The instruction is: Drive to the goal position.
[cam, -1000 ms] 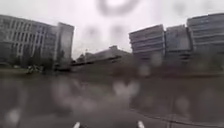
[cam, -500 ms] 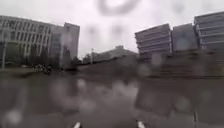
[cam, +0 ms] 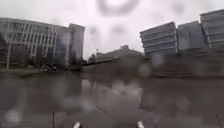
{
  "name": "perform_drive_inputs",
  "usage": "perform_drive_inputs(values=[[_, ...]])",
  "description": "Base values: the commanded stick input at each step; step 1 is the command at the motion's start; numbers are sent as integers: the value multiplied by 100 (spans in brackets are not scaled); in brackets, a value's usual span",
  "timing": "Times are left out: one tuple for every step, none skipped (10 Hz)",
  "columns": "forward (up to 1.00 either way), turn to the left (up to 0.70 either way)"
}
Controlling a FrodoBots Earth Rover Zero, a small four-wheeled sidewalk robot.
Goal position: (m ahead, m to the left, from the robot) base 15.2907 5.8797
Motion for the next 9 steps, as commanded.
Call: perform_drive_inputs(values=[[70, 14], [70, 14], [70, 14], [70, 14], [70, 14], [70, 14], [70, 14], [70, 14], [70, 14]])
